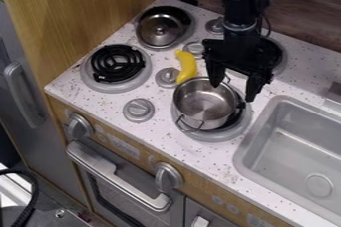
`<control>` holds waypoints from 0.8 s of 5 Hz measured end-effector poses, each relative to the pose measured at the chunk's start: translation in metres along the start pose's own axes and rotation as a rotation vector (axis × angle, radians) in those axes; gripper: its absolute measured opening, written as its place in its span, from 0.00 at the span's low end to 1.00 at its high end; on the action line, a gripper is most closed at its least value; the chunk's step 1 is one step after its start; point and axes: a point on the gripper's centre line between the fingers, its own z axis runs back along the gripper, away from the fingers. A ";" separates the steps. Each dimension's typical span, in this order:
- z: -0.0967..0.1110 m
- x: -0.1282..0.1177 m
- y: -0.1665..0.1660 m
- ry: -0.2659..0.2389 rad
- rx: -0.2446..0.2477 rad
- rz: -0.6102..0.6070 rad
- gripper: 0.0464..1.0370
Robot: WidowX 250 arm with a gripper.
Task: Put the lid on the burner
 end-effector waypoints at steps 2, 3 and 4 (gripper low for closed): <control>-0.019 -0.001 0.002 0.071 -0.007 0.019 0.96; -0.019 0.018 0.018 0.011 -0.054 0.019 0.96; -0.015 0.043 0.049 -0.050 -0.003 0.037 0.96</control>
